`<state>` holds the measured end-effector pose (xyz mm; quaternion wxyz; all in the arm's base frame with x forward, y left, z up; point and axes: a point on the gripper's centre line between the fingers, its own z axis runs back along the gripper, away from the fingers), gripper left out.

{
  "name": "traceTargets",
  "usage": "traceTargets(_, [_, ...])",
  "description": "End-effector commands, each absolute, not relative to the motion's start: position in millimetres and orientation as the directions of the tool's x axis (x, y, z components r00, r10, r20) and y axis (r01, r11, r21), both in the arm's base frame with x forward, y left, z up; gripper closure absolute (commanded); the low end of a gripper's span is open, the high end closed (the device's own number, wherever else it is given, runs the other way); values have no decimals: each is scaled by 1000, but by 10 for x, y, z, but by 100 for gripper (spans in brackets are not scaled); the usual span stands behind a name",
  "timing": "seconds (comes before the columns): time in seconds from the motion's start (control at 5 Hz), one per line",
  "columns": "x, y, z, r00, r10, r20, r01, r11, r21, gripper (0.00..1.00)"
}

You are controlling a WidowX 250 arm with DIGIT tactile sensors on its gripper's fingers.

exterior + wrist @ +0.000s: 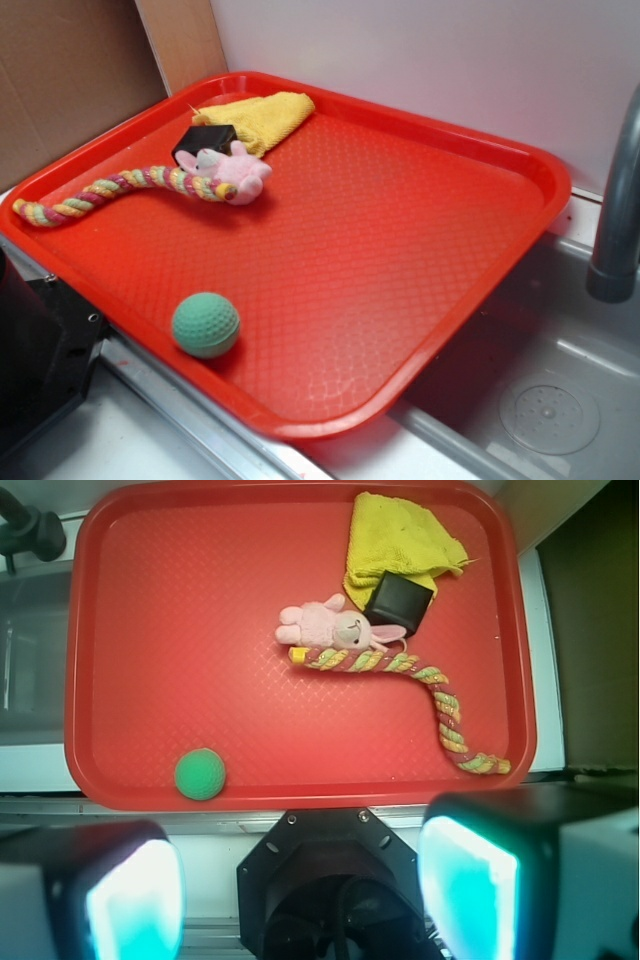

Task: Grab the multicolored rope.

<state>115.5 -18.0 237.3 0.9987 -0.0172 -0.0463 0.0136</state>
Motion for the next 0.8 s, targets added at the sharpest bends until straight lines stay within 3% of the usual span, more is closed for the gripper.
traceTargets(0.0, [1155, -180, 2373, 995, 29, 92, -26, 999, -36, 0])
traceTargets(0.6, [1277, 416, 2111, 994, 19, 112, -17, 1000, -24, 0])
